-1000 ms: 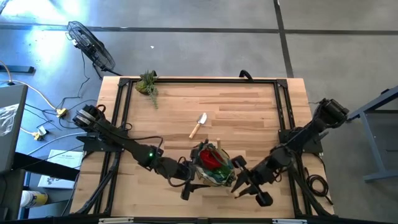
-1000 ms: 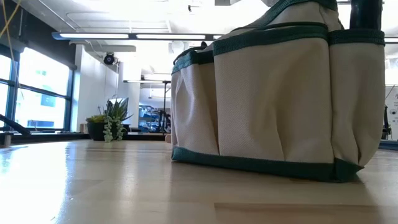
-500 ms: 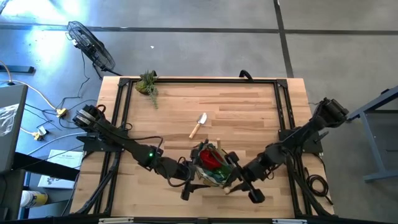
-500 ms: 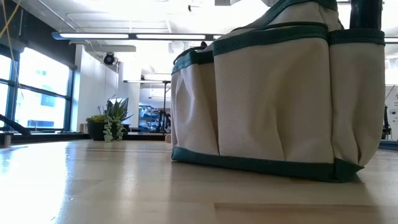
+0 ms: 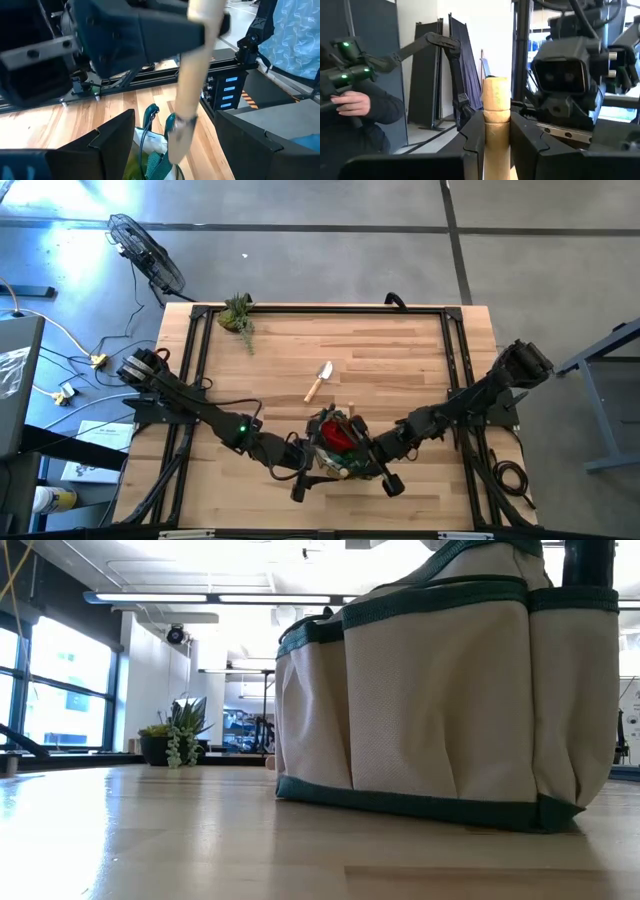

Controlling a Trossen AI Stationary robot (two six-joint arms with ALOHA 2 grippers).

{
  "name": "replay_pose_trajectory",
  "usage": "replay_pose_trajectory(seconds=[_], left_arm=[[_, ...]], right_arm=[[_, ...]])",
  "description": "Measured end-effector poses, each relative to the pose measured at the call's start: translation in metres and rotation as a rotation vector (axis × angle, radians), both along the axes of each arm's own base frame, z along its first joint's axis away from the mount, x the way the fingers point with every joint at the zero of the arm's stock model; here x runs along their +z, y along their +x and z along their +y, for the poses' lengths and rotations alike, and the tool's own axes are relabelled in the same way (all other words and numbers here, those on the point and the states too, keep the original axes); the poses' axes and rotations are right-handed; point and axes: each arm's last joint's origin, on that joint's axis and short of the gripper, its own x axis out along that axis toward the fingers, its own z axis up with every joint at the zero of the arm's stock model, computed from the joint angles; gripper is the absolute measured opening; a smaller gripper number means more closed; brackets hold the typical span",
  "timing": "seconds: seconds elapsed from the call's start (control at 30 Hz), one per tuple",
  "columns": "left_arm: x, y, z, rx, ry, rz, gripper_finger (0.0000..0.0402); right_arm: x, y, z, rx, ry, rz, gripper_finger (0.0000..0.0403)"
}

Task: Pick & Place Garden tools in Gardening bag
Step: Put the right trowel into the light brown gardening bag

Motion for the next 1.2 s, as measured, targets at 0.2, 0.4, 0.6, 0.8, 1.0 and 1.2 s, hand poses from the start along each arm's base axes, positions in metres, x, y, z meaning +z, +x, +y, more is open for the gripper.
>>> replay_pose_trajectory(seconds=[0.2, 0.4, 0.6, 0.8, 1.0, 1.2], left_arm=[[0.000, 0.000, 0.000, -0.014, -0.003, 0.001, 0.0267], [0.000, 0.000, -0.001, -0.039, -0.008, 0.004, 0.0267], [0.000, 0.000, -0.001, -0.039, -0.008, 0.004, 0.0267], [-0.004, 0.002, -0.002, -0.036, -0.009, 0.011, 0.0267], [-0.003, 0.002, -0.002, -0.029, -0.014, 0.000, 0.0267], [-0.002, 0.002, -0.002, -0.019, -0.055, 0.008, 0.0267]], right_arm=[[-0.002, 0.014, 0.003, 0.015, -0.005, 0.021, 0.0053], [-0.004, 0.020, 0.001, 0.014, -0.013, 0.035, 0.0053], [-0.004, 0.020, 0.000, 0.016, -0.010, 0.039, 0.0053], [-0.005, 0.021, -0.001, 0.013, -0.011, 0.053, 0.0053], [-0.005, 0.020, -0.001, 0.014, -0.013, 0.056, 0.0053], [-0.006, 0.021, -0.001, 0.014, -0.012, 0.059, 0.0053]])
